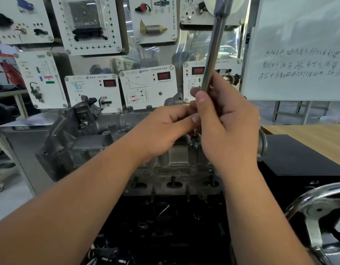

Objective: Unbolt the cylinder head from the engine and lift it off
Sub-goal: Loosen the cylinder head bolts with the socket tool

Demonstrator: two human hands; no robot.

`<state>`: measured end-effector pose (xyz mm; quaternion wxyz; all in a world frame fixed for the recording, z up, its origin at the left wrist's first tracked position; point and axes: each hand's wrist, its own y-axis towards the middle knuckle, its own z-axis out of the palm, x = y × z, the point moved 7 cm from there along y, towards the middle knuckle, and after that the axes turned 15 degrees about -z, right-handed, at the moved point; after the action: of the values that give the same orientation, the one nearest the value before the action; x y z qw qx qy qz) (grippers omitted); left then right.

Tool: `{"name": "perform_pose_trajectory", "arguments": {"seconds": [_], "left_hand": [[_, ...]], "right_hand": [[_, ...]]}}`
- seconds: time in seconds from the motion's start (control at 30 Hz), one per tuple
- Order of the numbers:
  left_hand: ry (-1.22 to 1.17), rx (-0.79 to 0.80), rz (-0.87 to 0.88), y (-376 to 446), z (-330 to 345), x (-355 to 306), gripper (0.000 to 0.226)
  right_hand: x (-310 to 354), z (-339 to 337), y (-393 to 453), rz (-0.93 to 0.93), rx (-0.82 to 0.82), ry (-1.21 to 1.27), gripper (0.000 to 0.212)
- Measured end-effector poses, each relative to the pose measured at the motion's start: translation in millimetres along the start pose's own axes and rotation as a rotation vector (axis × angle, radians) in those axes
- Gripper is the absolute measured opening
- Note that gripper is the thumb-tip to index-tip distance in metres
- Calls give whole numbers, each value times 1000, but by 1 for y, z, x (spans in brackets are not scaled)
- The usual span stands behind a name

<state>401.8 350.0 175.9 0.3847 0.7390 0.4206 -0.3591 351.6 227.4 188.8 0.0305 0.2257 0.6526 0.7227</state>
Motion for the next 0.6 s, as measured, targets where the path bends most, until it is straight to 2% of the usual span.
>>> {"name": "perform_pose_trajectory", "arguments": {"seconds": [0.27, 0.33, 0.47, 0.53, 0.6], "left_hand": [[40, -48, 61, -1, -1, -6, 38], [55, -66, 77, -2, -1, -7, 40], [31, -74, 53, -1, -2, -3, 26], [18, -35, 33, -2, -1, -3, 16], [39, -11, 27, -3, 0, -3, 19]], "right_hand": [[2, 2, 1, -3, 3, 61, 55], [0, 2, -1, -8, -26, 27, 52], [1, 0, -2, -31, -38, 0, 40], [0, -2, -1, -22, -15, 6, 40], [-1, -5, 0, -12, -13, 17, 44]]}}
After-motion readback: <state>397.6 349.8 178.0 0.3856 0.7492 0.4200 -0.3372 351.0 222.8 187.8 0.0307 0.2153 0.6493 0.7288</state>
